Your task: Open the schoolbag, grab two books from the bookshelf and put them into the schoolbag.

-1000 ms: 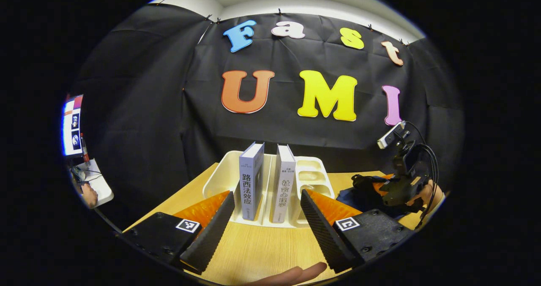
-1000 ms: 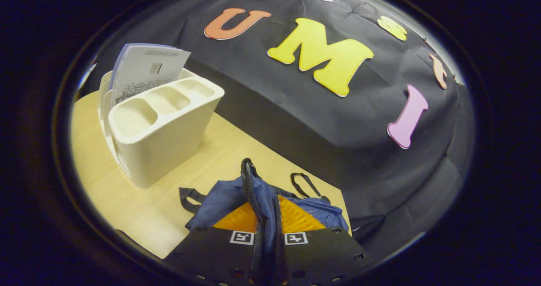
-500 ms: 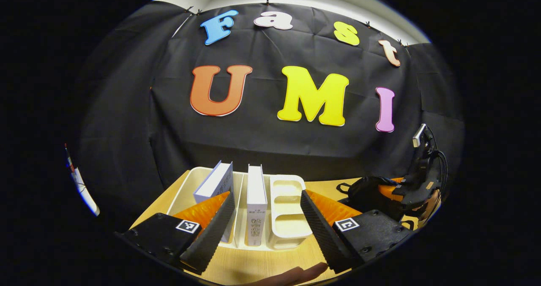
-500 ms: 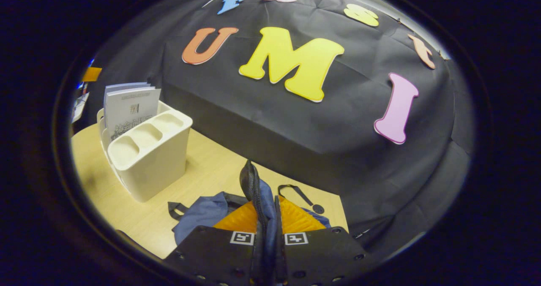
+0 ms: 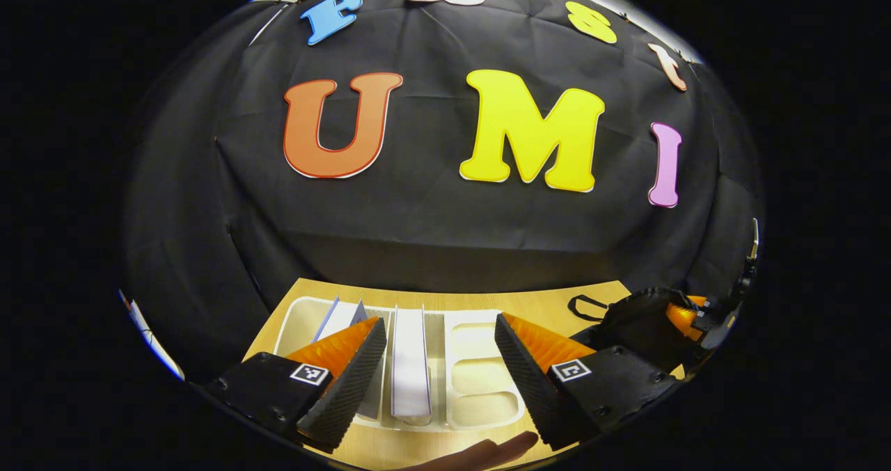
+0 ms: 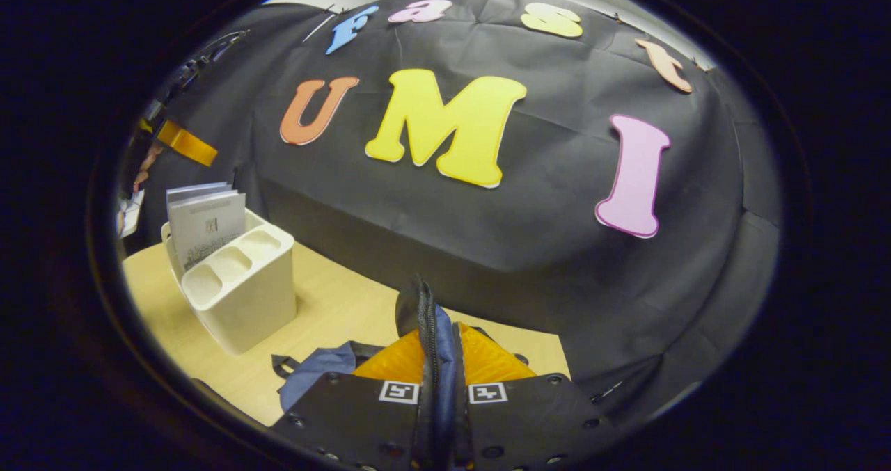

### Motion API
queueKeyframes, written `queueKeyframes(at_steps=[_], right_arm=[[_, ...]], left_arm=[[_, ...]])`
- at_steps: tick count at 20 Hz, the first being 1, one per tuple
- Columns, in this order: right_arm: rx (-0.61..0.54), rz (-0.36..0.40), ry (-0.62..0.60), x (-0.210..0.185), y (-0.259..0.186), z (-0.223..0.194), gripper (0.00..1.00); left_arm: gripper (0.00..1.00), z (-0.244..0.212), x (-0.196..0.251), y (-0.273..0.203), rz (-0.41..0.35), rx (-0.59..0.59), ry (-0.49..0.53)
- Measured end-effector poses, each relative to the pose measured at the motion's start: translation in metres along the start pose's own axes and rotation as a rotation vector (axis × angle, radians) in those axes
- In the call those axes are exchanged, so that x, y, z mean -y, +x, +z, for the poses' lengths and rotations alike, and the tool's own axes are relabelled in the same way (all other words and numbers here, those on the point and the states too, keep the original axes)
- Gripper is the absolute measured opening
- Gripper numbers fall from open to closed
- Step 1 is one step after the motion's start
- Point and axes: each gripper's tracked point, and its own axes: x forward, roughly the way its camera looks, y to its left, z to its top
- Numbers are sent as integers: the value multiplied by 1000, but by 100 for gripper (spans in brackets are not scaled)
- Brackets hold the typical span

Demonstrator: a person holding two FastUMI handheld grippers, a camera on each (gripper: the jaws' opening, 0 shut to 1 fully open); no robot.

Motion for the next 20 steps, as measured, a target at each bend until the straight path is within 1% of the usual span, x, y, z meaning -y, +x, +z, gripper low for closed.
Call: queueKeyframes(at_steps=[2, 3, 4, 7, 10, 13, 14, 16, 17, 18, 19, 20], right_arm=[[16, -10, 45, 13, 0, 7, 11], [27, -22, 52, 23, -1, 9, 13], [34, -34, 58, 33, -3, 9, 11], [37, -45, 109, 51, -6, 8, 11], [12, -12, 150, 49, -4, 0, 11], [-10, 17, 161, 44, -5, -8, 11], [-12, 20, 165, 45, -7, -10, 11], [-14, 19, 175, 47, -6, -12, 11], [-15, 18, 177, 48, -6, -12, 11], [-13, 20, 173, 46, -6, -11, 11], [-9, 25, 166, 44, -6, -10, 11], [-6, 30, 158, 40, -7, -8, 11]], left_arm=[[99, -9, 1, 15, 6, -65, 7], [99, -12, 4, 22, 0, -107, 3], [99, -18, 4, 29, -3, -152, 1], [99, -36, -13, 51, 74, -258, 37], [98, -62, -13, 62, 74, -387, 15], [94, -91, -16, 65, 88, -522, -21], [93, -98, -15, 68, 88, -548, -28], [86, -106, -15, 71, 68, -576, -33], [77, -110, -16, 73, 73, -592, -37], [77, -117, -18, 72, 76, -621, -30], [68, -124, -21, 70, 86, -665, -12], [64, -125, -26, 65, 107, -693, 2]])
